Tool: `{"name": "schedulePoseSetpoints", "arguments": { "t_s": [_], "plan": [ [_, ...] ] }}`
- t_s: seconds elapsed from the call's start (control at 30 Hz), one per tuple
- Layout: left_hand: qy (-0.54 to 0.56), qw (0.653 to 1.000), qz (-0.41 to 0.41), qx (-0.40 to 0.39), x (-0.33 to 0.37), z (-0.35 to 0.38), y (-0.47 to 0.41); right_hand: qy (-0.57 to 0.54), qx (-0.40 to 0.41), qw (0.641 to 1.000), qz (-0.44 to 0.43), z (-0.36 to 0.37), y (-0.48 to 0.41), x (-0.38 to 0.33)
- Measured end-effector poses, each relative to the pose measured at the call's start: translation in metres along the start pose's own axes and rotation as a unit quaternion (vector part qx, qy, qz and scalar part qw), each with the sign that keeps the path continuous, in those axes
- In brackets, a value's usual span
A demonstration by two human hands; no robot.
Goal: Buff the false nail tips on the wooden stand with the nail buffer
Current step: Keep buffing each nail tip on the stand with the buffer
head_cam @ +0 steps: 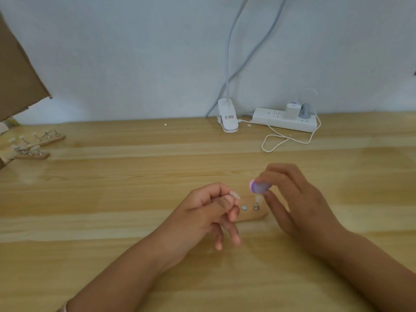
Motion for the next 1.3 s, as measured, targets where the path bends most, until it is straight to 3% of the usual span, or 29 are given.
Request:
{"name": "schedulePoseSetpoints", "arguments": {
  "t_s": [0.1,0.23,0.37,0.53,0.67,0.77,0.93,1.1,1.23,1.3],
  "plan": [
    [-0.001,1.0,-0.001,-0.009,-0.002,0.0,-0.001,-0.053,0.021,0.998,-0.027,0.002,0.001,-0.01],
    [0.006,0.999,0.004,-0.036,-0.004,0.002,0.0,-0.052,-0.036,0.993,-0.098,0.015,0.007,-0.024],
    [0.034,0.999,0.008,-0.039,-0.005,-0.002,-0.001,-0.028,0.001,0.999,-0.03,-0.001,0.001,-0.001],
    [0.028,0.998,0.008,-0.048,-0.006,0.0,-0.002,-0.1,-0.013,0.994,-0.048,0.015,0.006,-0.024],
    [0.057,0.996,0.016,-0.064,-0.004,0.0,0.0,0.017,0.036,0.998,-0.047,0.001,0.002,-0.004],
    [0.052,0.997,0.018,-0.051,-0.004,-0.002,-0.001,-0.016,0.058,0.998,-0.009,-0.004,0.001,-0.002],
    [0.029,0.998,0.008,-0.049,-0.006,-0.002,-0.001,-0.023,-0.011,0.994,-0.102,0.015,0.007,-0.032],
    [0.037,0.998,0.014,-0.047,-0.005,-0.004,-0.002,-0.021,0.01,1.0,-0.007,-0.001,0.0,-0.003],
    [0.019,0.999,0.007,-0.05,-0.007,-0.001,-0.001,-0.065,-0.018,0.997,-0.043,0.015,0.006,-0.026],
    [0.016,0.999,0.002,-0.051,-0.007,-0.001,0.0,-0.002,-0.036,0.995,-0.088,0.014,0.006,-0.03]
  ]
}}
Point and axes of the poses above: each hand's wrist, its own y-axis away from the middle knuckle, its own z-axis out of the palm, x = y × z, the point moved 5 cm from there along -y, towards the middle knuckle, and after that the axes turned 8 degrees about -y, right-handed, at the moved point
